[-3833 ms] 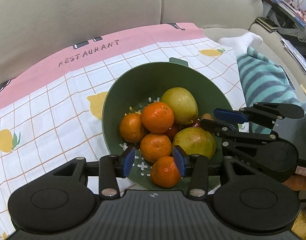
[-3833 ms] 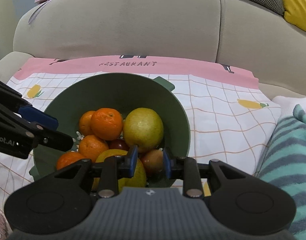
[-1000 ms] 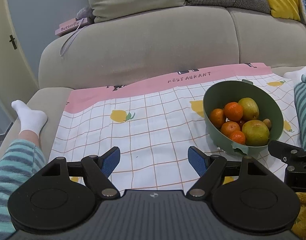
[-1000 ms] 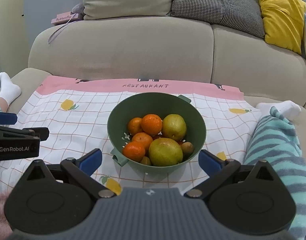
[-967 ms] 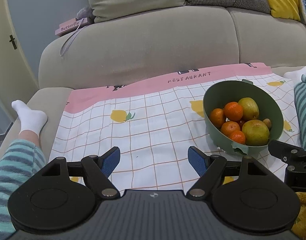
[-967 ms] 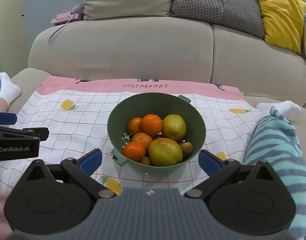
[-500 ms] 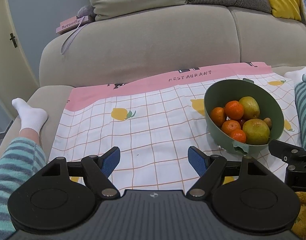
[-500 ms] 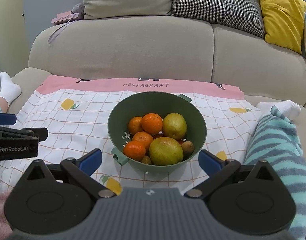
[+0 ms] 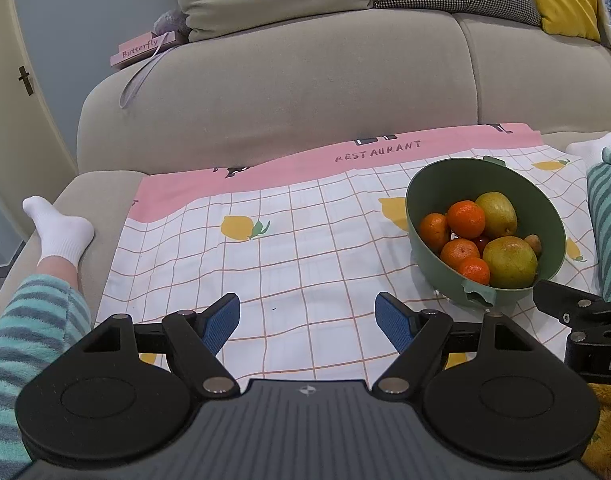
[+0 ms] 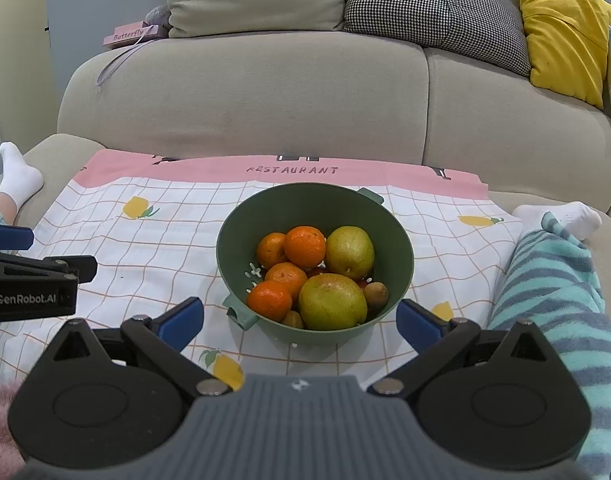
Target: Organize fruits
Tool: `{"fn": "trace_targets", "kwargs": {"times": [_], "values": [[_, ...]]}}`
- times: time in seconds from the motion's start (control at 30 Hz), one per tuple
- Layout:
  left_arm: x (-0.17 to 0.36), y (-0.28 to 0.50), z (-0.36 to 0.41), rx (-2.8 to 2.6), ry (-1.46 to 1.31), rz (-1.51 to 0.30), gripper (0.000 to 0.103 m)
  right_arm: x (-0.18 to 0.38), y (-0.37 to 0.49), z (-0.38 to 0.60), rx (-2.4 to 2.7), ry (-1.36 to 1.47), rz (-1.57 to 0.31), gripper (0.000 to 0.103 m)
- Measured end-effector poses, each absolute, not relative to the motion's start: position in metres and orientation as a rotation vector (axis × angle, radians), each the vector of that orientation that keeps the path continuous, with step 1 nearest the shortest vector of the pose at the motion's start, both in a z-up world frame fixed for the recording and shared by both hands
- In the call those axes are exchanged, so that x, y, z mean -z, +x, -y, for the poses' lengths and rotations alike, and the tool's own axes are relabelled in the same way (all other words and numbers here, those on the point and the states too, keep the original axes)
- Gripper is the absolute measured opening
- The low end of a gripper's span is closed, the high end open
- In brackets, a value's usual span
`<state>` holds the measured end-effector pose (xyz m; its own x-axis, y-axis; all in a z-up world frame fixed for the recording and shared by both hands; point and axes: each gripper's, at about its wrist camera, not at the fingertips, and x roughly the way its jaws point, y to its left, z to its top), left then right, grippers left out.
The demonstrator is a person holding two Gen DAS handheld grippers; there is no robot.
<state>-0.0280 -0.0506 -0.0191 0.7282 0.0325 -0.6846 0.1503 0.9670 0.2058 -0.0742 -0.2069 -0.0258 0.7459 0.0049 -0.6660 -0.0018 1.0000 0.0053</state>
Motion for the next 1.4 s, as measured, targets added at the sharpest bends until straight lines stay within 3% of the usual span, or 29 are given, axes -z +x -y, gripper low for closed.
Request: {"fn": "trace_targets", "kwargs": {"times": [1.4], "values": [[0.0175,-0.0288,0.0527,0.063,0.250,-0.755,0.090,0.0287,-0.0735,0.2089,-0.001,0.005,-0.737,0.099]]}}
